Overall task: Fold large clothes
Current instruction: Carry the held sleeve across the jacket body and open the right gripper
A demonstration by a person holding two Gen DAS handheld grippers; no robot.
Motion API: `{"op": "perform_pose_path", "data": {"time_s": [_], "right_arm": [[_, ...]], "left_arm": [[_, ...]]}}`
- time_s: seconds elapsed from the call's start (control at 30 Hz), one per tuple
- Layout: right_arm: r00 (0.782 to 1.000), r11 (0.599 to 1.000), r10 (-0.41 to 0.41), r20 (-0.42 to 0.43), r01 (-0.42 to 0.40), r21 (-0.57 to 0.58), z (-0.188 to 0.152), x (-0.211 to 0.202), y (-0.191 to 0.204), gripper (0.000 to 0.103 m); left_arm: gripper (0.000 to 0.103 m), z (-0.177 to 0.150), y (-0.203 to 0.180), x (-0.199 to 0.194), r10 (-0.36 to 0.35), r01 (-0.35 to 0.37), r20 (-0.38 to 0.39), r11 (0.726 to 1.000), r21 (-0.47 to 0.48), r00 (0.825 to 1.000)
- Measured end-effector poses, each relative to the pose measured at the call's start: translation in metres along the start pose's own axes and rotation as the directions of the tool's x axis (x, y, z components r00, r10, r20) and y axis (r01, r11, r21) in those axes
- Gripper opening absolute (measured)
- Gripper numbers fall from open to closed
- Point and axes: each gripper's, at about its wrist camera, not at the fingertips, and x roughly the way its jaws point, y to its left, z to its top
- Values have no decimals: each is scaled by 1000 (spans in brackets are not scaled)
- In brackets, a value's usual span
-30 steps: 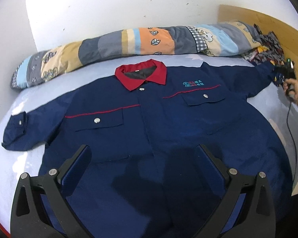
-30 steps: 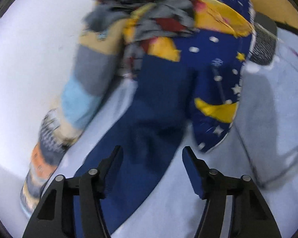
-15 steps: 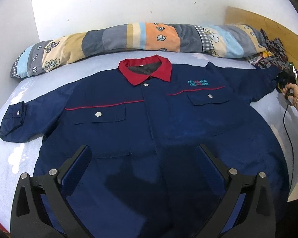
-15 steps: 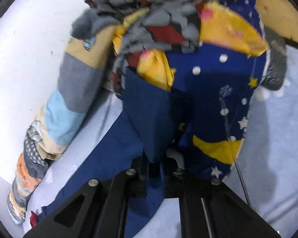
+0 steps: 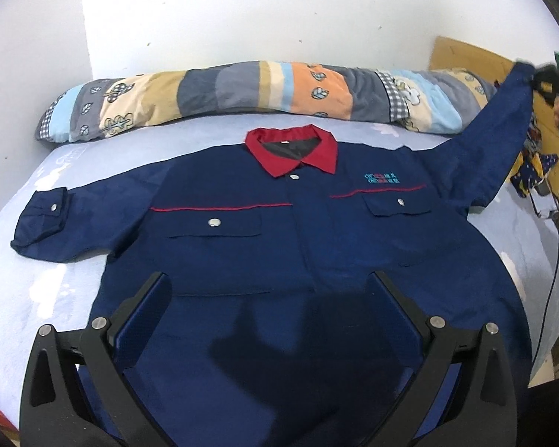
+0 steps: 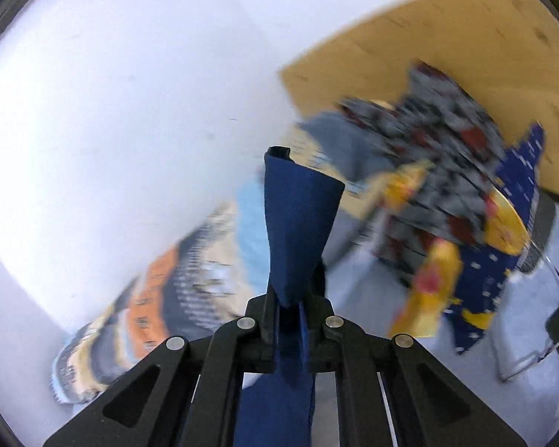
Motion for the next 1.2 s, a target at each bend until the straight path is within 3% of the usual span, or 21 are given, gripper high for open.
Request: {"op": "perform_pose_path", "data": {"time_s": [0.2,0.37,0.53,0.67,0.8,0.87,0.9,1.0,1.07,1.13,1.2], "right_arm": [[989,980,142,-28,-145,-136,-10,-54,138,8],[967,934,231,-109,-251,-252,-55,-79,250,8],[919,864,307,-248,-378,-331,-140,-83,355,8],[861,803,324,-393,-470,-366,-242,-63,424,8],[816,776,271,-511,-499,-385,-347,-24,458,9],[814,769,213,-541,-481,-421,-399,-2,465,8],[802,765,180,-569,-478,-432,-428,15,464,9],[793,752,64,-606,-438,-494,-493,51,445,8],[792,721,6,-610,-427,-546,-531,59,441,8],[784,672,-49,-619,-433,-601,-563,63,440,14],[759,637,-94,-644,-451,-625,-582,58,446,31]], "left_arm": [[103,-4,36,-17,8,-7,16,998,-55,1000],[103,-11,64,-31,-59,60,7,989,-133,998],[103,-17,81,-49,-108,110,23,977,-183,994],[103,-20,98,-66,-114,126,70,969,-213,991],[103,-25,117,-71,-122,138,76,956,-257,990],[103,-28,125,-71,-113,128,73,955,-268,991],[103,-28,127,-71,-106,121,69,955,-271,992],[103,-28,133,-68,-124,136,61,948,-287,990],[103,-27,134,-69,-134,147,62,946,-291,989],[103,-27,135,-70,-125,139,66,949,-284,990],[103,-28,135,-71,-123,137,66,950,-279,990]]}}
